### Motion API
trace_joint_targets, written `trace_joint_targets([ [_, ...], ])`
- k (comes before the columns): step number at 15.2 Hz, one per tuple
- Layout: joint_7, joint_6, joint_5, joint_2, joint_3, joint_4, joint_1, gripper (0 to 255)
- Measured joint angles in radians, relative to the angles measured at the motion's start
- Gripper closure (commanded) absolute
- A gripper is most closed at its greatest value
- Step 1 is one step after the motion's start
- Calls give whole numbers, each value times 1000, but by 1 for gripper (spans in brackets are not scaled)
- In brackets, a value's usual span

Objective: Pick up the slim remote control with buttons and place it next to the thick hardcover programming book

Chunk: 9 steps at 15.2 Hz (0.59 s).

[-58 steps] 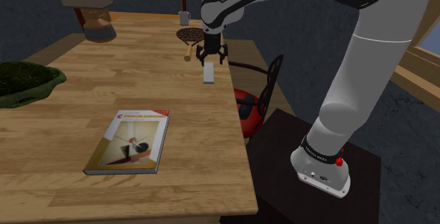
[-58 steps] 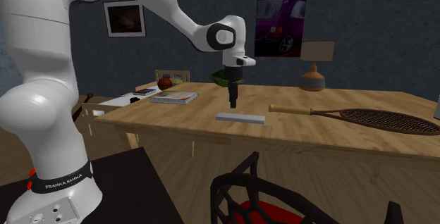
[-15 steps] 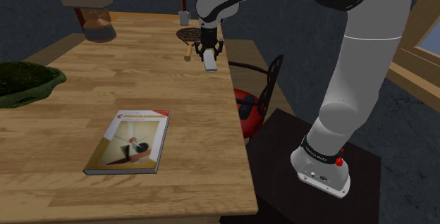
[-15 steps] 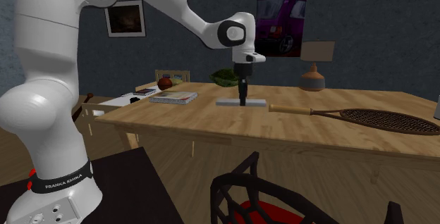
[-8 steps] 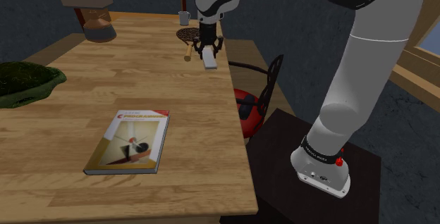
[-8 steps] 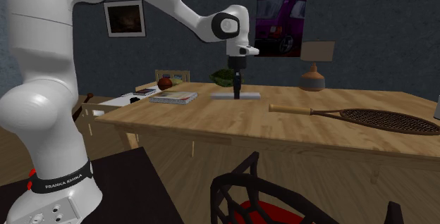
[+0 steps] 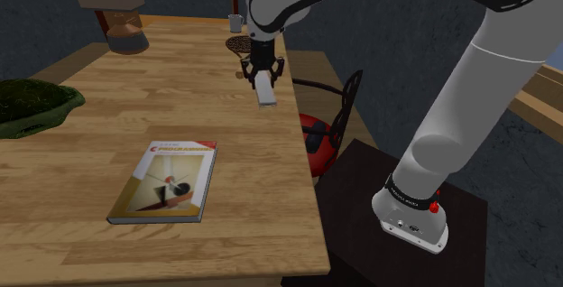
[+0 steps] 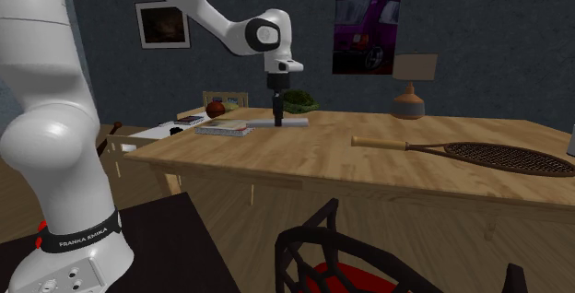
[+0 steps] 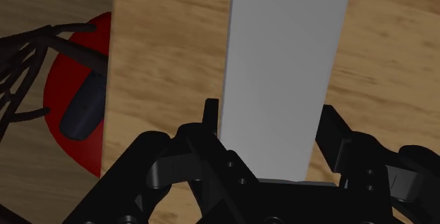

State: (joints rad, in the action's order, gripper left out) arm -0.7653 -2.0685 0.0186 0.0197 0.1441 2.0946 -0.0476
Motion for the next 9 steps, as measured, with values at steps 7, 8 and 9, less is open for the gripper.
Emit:
trace_joint_targets([
  [7,-135,-14,-32,112,80,125,73,255],
  [8,-152,-9,-40,136,91,145,84,255],
  [9,-173,-17,-46,149,104,165,95,255],
])
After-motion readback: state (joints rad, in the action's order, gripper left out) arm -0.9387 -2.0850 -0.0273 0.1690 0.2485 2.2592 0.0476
